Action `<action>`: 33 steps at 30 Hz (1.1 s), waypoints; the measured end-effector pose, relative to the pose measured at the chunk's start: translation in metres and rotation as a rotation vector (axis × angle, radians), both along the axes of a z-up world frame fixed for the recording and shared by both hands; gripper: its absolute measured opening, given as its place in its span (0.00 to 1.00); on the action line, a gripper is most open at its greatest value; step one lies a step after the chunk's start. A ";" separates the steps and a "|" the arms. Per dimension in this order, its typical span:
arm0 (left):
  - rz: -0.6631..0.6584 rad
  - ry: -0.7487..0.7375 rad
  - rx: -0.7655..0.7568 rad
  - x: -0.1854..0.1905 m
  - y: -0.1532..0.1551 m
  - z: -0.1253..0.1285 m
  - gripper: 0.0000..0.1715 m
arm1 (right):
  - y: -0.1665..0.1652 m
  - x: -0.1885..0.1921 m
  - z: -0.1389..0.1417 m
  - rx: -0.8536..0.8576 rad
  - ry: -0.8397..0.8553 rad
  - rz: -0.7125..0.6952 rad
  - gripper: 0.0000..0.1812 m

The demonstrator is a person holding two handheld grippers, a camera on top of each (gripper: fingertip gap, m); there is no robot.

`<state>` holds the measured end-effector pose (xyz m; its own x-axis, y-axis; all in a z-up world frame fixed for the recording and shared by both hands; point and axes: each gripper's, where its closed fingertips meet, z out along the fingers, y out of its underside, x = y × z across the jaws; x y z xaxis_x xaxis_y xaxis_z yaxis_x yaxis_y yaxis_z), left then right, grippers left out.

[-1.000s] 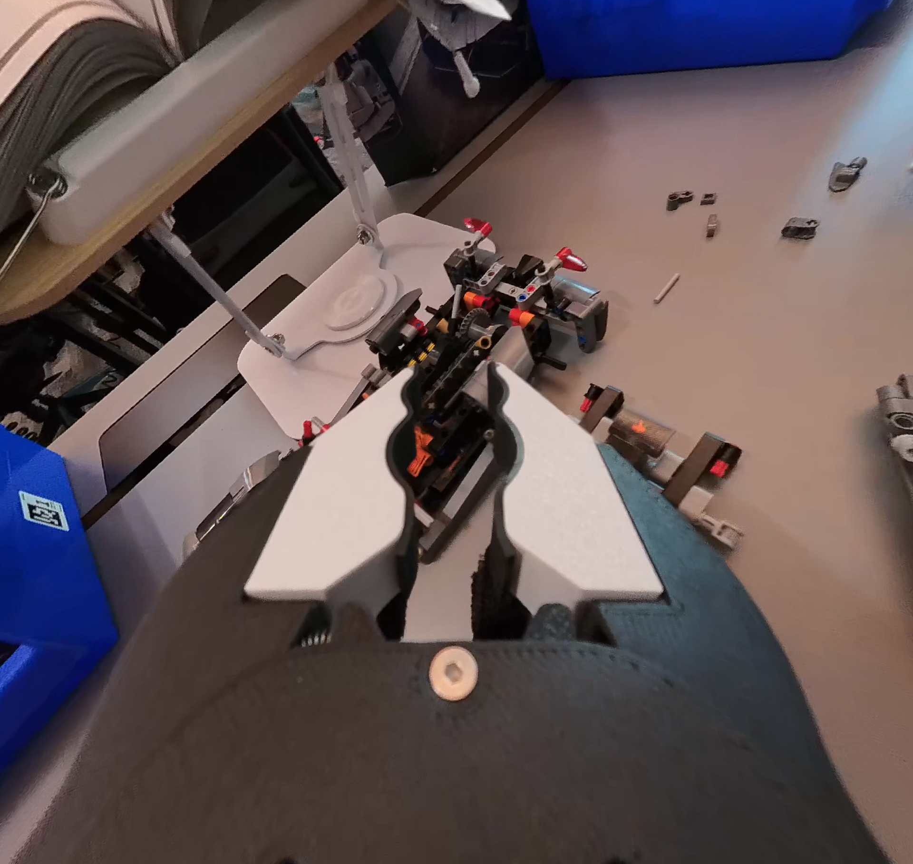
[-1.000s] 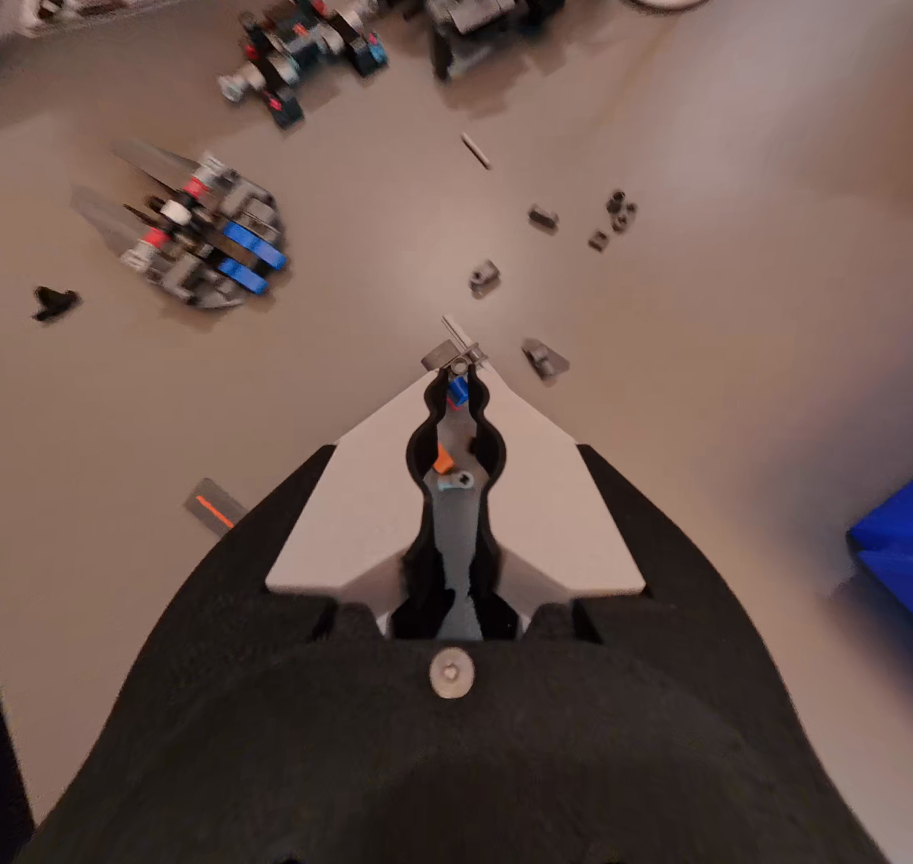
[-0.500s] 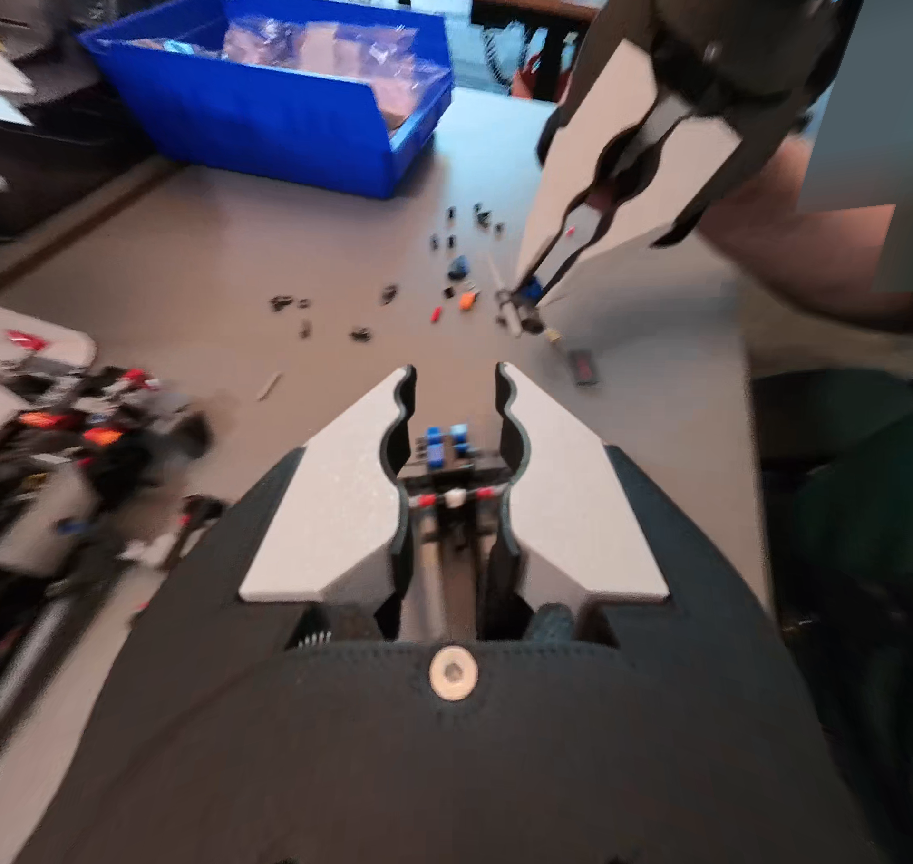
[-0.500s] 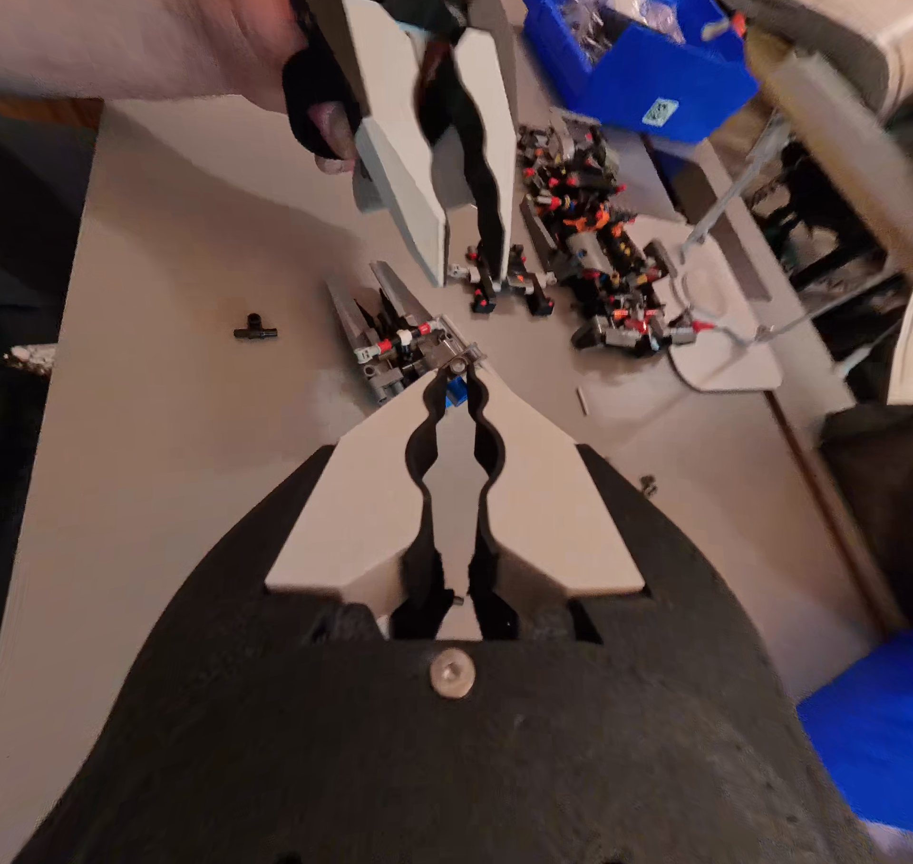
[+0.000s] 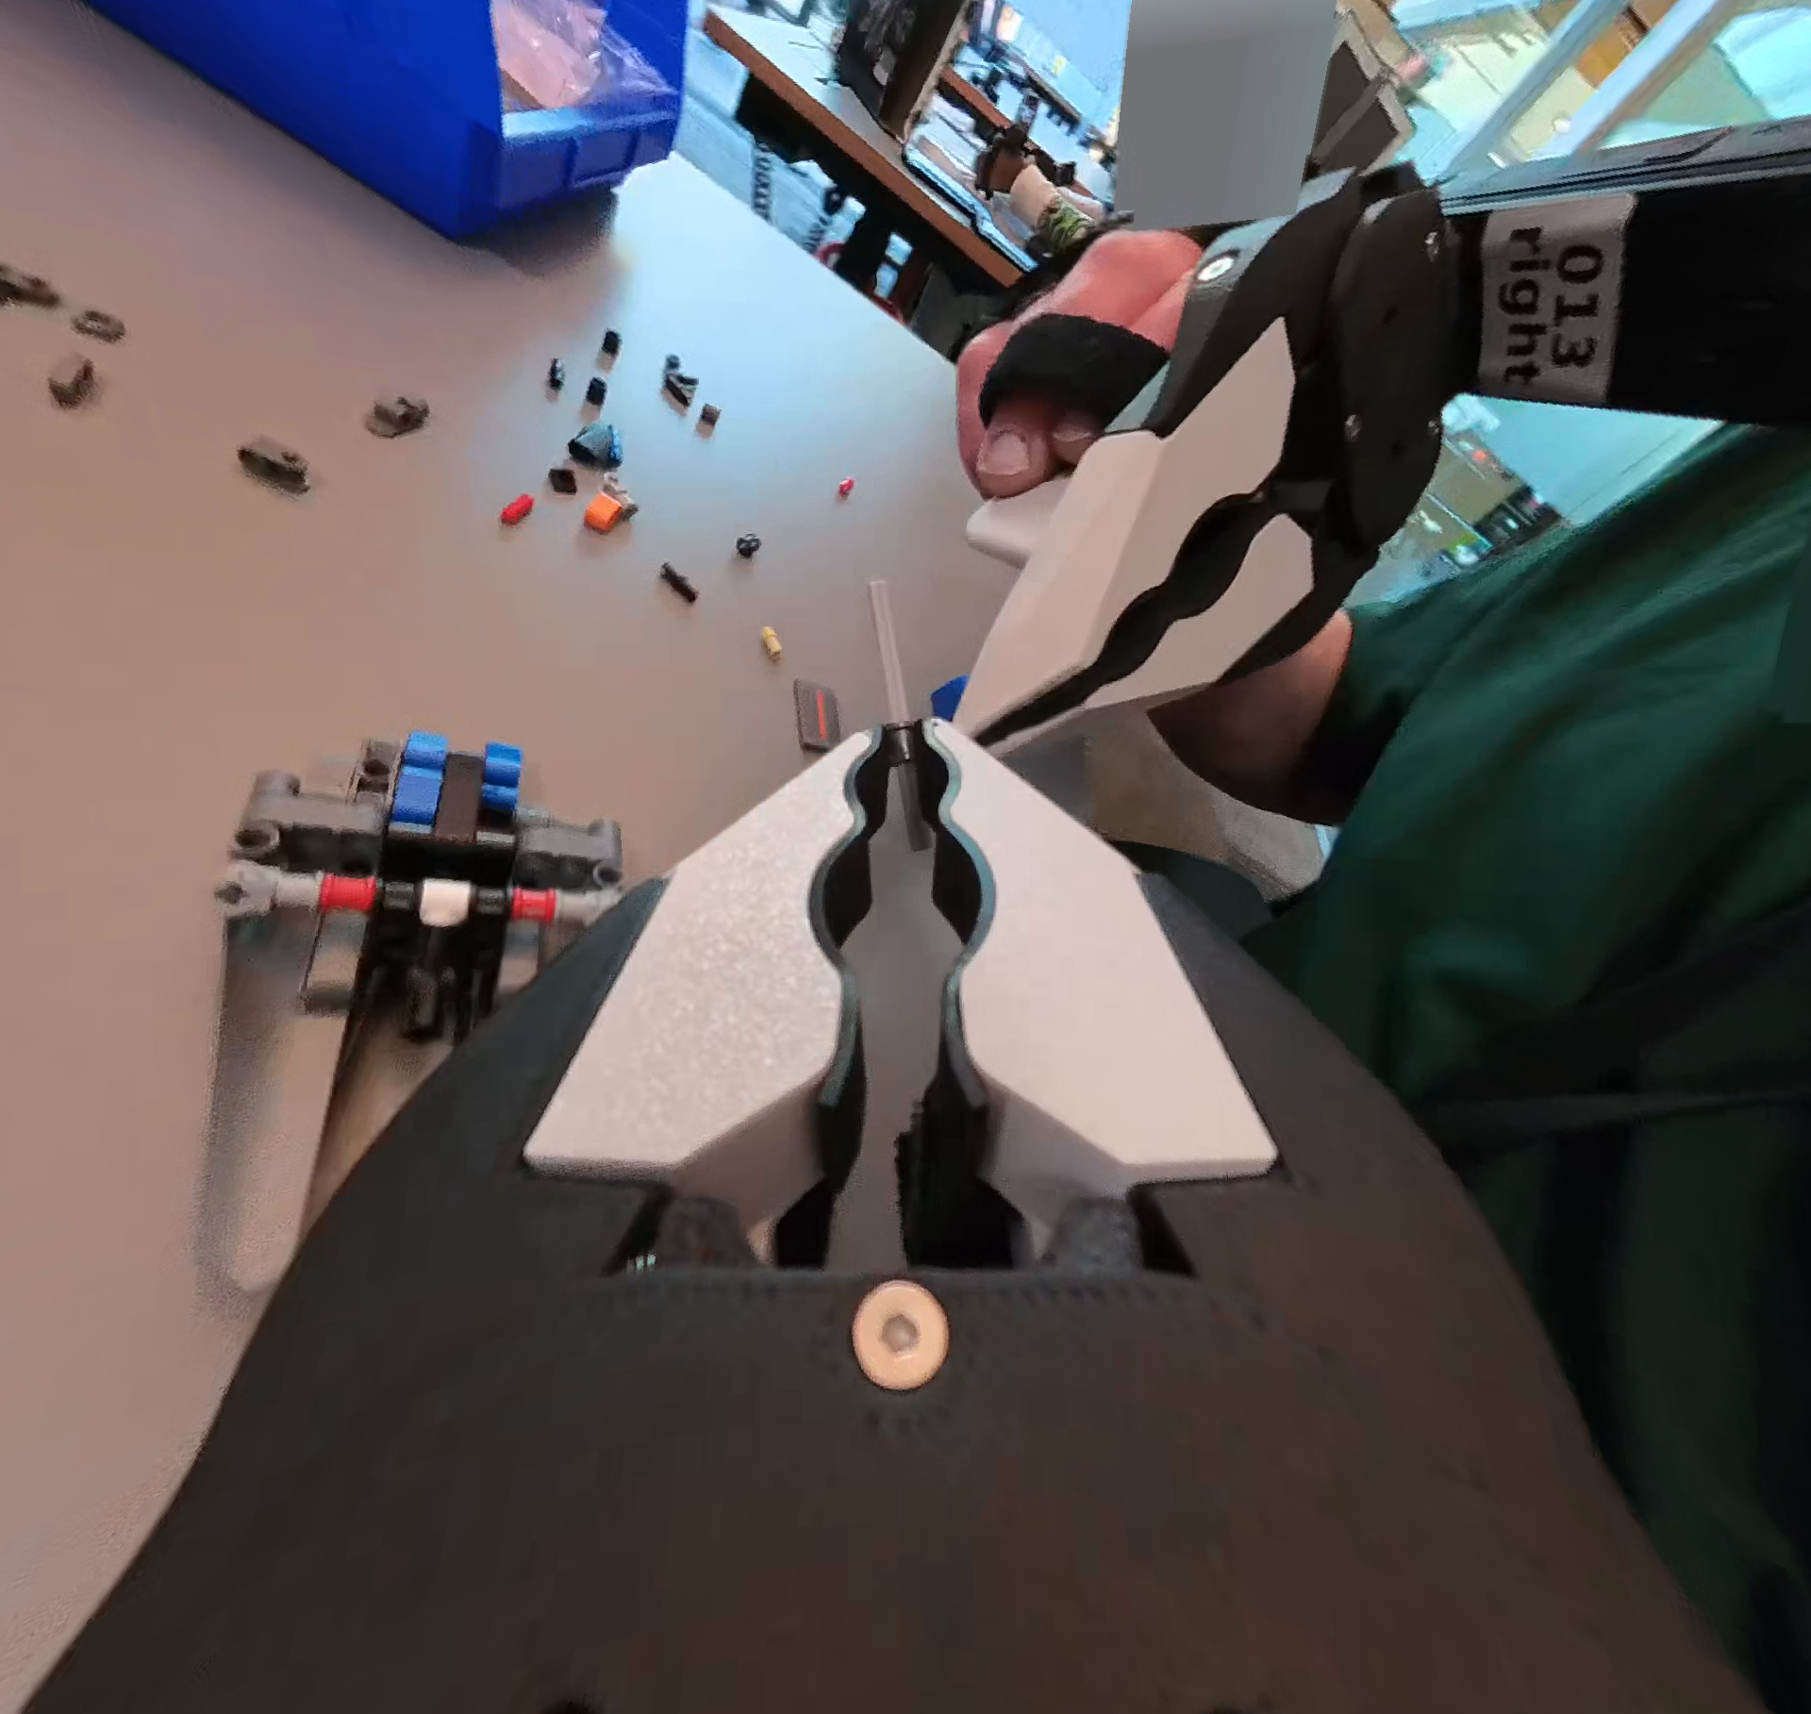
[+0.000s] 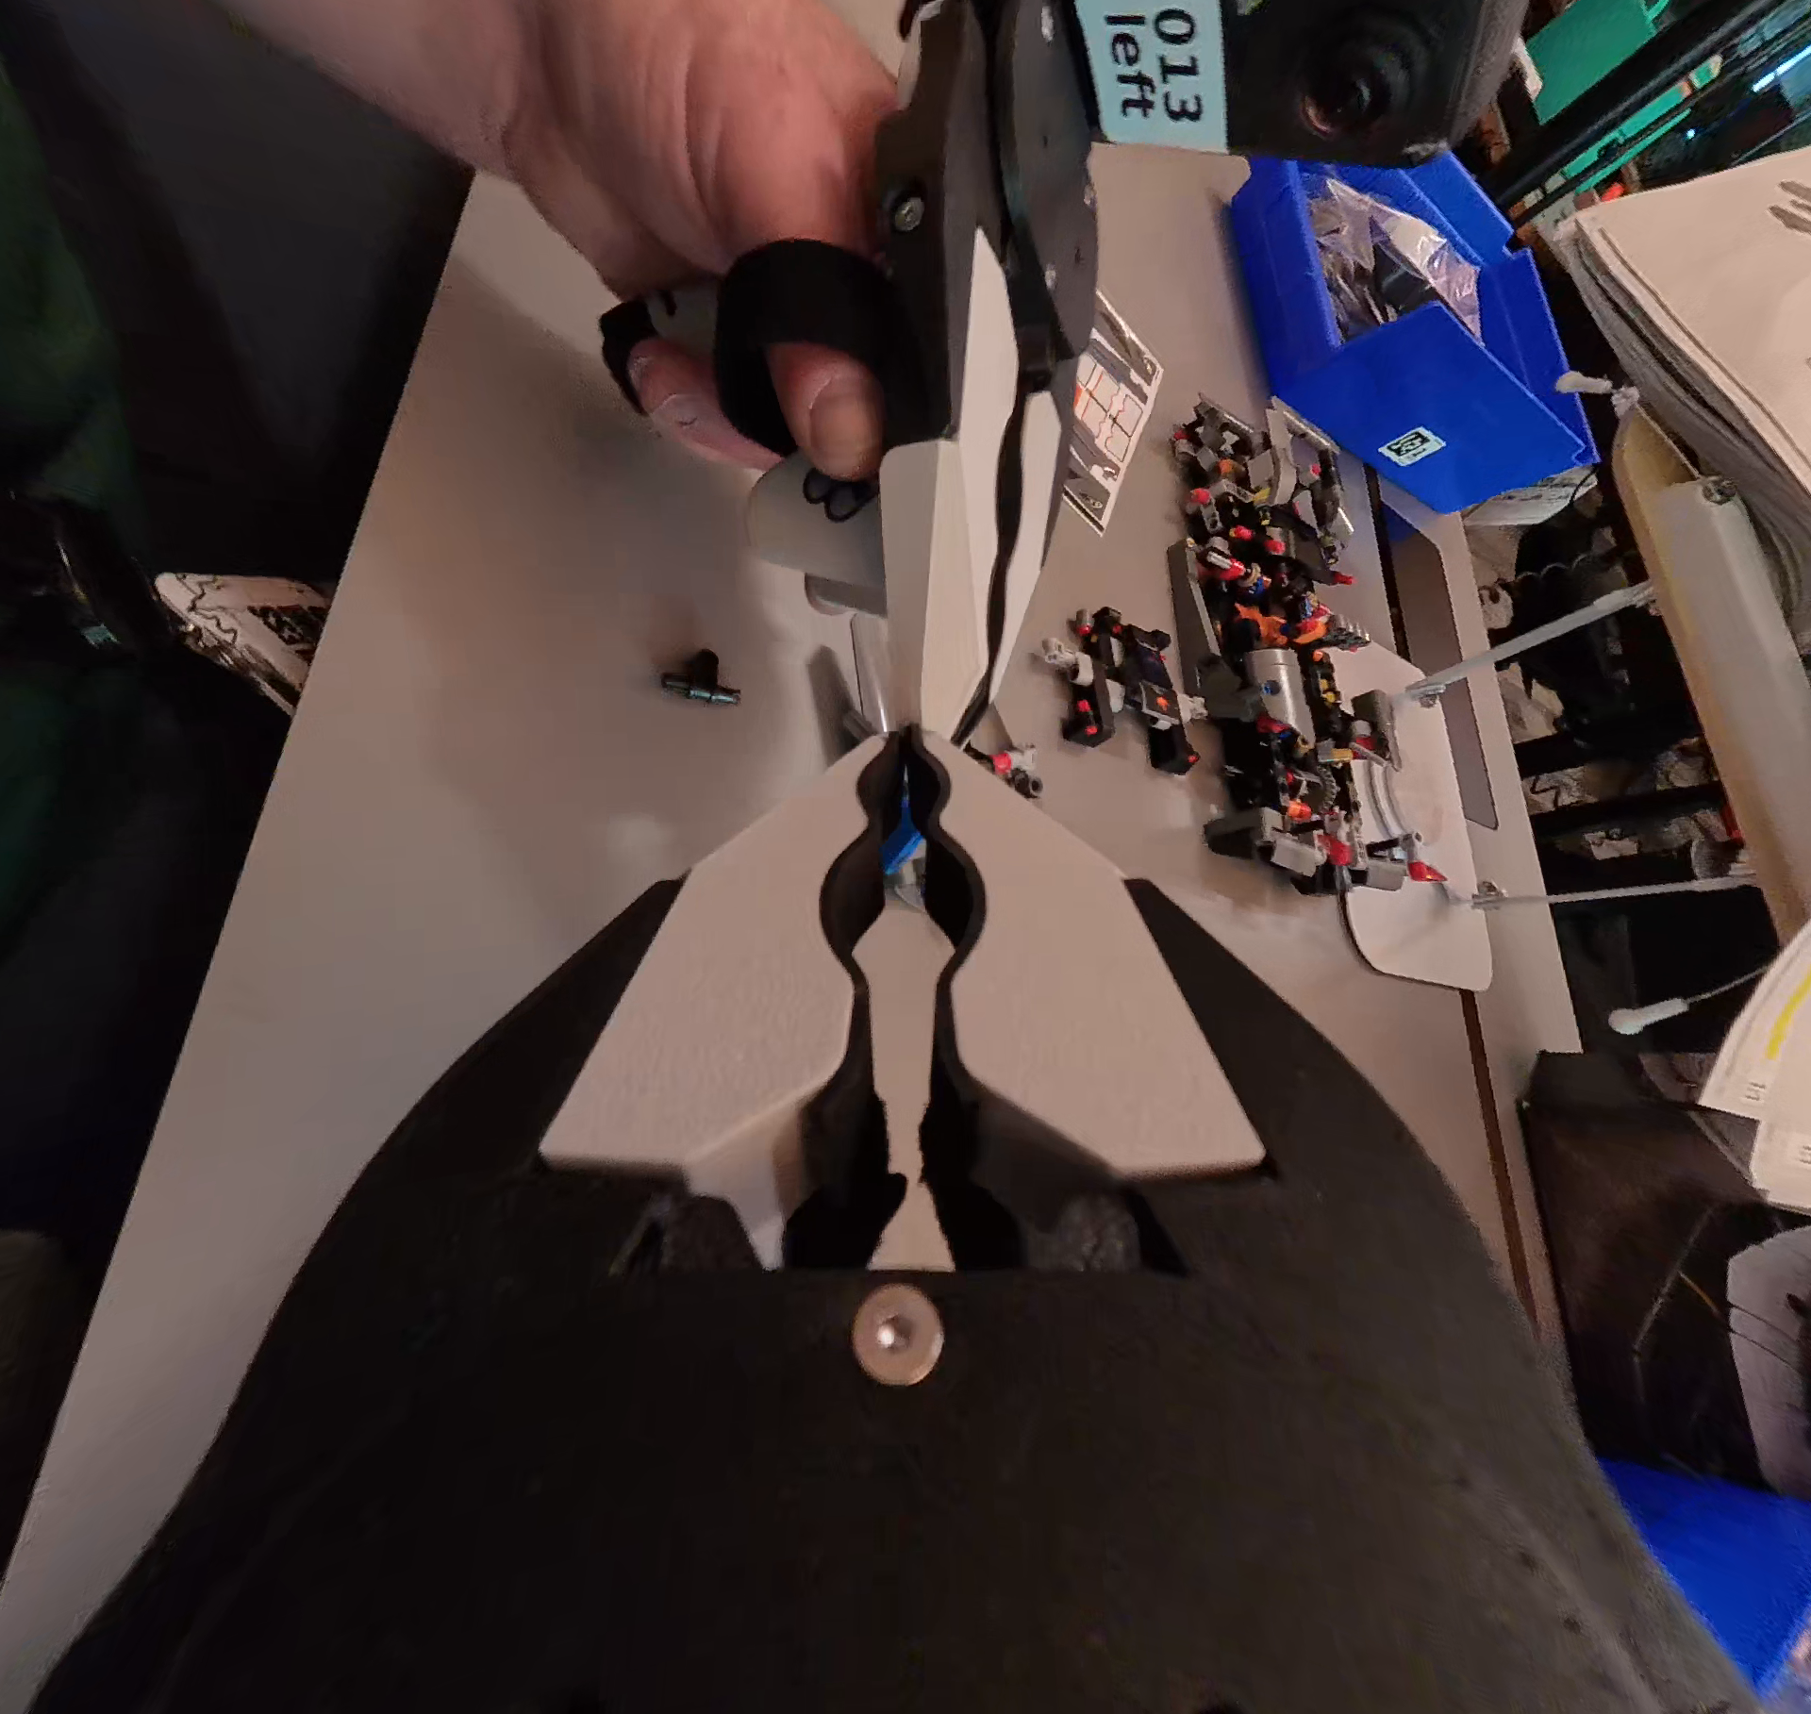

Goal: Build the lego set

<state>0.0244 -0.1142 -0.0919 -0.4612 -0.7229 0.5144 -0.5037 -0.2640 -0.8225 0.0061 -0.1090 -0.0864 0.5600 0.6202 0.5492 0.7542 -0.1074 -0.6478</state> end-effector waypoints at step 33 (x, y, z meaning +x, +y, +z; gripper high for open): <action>0.315 -0.030 -0.207 0.002 0.015 -0.002 0.10 | 0.003 0.018 -0.014 -0.064 0.543 -0.271 0.14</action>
